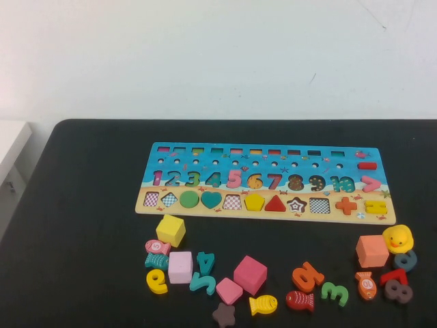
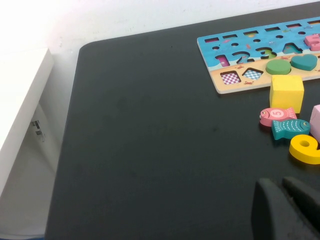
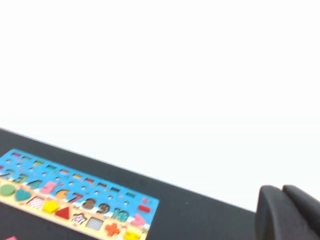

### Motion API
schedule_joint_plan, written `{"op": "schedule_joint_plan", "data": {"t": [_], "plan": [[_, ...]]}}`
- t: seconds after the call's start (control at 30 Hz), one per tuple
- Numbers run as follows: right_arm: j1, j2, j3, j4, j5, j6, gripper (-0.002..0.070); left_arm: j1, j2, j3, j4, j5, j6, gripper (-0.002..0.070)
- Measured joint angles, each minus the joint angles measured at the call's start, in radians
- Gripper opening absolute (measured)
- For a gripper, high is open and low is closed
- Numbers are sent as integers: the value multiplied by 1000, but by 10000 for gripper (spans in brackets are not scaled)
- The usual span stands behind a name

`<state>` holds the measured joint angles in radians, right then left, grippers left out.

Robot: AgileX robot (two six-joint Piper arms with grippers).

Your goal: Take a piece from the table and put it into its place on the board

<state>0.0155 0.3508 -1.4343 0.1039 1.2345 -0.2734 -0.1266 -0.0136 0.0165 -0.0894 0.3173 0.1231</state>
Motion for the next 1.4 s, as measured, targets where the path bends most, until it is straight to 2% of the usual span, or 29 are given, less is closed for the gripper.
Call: {"op": "schedule_joint_plan", "data": {"t": [0.13,0.23,0.27,0.3,0.37,0.47,0.6,0.8,1.13,1.4], "plan": [[-9,-90,94,-15,-41,-29,19,0,0,0,0,0,0,-1],[-9,-161,300,-48,-229,-91,18,0,0,0,0,0,0,-1],[-9,-182,397,-64,-320,-102,19,0,0,0,0,0,0,-1],[-10,-219,611,-93,-517,-115,19,0,0,0,0,0,0,-1],[-11,-253,837,-109,-709,-121,18,0,0,0,0,0,0,-1],[-11,-316,1133,-115,-921,-123,19,0,0,0,0,0,0,-1],[-11,-359,1406,-116,-1101,-123,19,0,0,0,0,0,0,-1],[-11,-361,1462,-110,-993,-123,19,0,0,0,0,0,0,-1],[-11,-361,1465,-104,-968,-123,18,0,0,0,0,0,0,-1],[-11,-361,1457,-94,-870,-125,19,0,0,0,0,0,0,-1]]}}
